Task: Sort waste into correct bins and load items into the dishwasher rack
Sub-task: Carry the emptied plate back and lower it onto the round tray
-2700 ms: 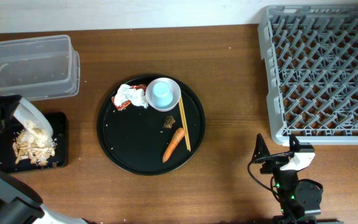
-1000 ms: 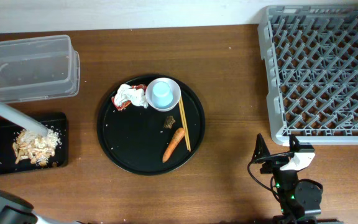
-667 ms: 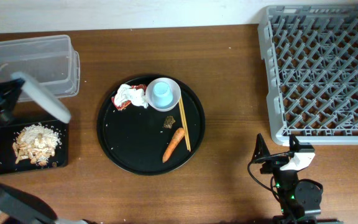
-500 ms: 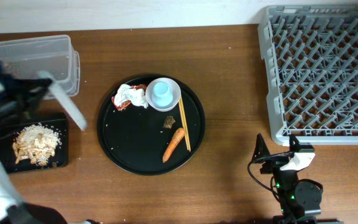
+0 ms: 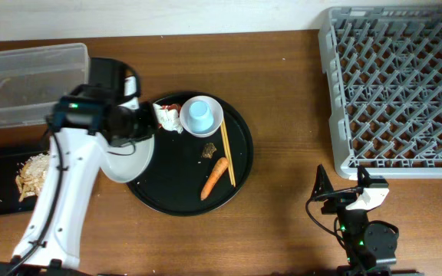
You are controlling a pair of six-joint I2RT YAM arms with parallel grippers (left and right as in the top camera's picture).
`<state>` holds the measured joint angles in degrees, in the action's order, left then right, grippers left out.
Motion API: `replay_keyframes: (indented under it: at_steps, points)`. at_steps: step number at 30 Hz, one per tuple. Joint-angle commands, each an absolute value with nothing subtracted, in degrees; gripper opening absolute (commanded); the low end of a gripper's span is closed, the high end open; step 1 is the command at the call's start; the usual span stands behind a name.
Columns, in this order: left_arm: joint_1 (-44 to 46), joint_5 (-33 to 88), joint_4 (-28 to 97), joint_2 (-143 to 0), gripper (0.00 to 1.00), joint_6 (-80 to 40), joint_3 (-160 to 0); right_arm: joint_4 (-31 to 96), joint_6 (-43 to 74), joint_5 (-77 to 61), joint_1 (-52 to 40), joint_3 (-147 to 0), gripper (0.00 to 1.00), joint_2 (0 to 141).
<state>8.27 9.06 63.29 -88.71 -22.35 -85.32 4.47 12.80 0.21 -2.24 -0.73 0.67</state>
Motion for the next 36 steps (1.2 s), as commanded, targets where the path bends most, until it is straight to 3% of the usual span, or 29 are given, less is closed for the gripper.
replay_keyframes:
  at_steps: [1, 11, 23, 36]
  points:
    - [14.1, -4.4, 61.9, -88.4, 0.01, -26.5, -83.3, 4.7, 12.3, 0.7, -2.5, -0.3, 0.98, 0.2]
    - [23.8, -9.9, 58.6, -97.8, 0.01, -27.6, -83.2, 4.7, 12.3, 0.7, -2.5, -0.3, 0.98, 0.2]
    - [24.0, -5.8, 57.4, -109.3, 0.01, -27.8, -83.2, 4.7, 12.3, 0.7, -2.5, -0.3, 0.98, 0.2]
    - [24.0, -4.6, 54.7, -110.4, 0.02, -27.8, -83.2, 4.7, 12.3, 0.7, -2.5, -0.3, 0.98, 0.2]
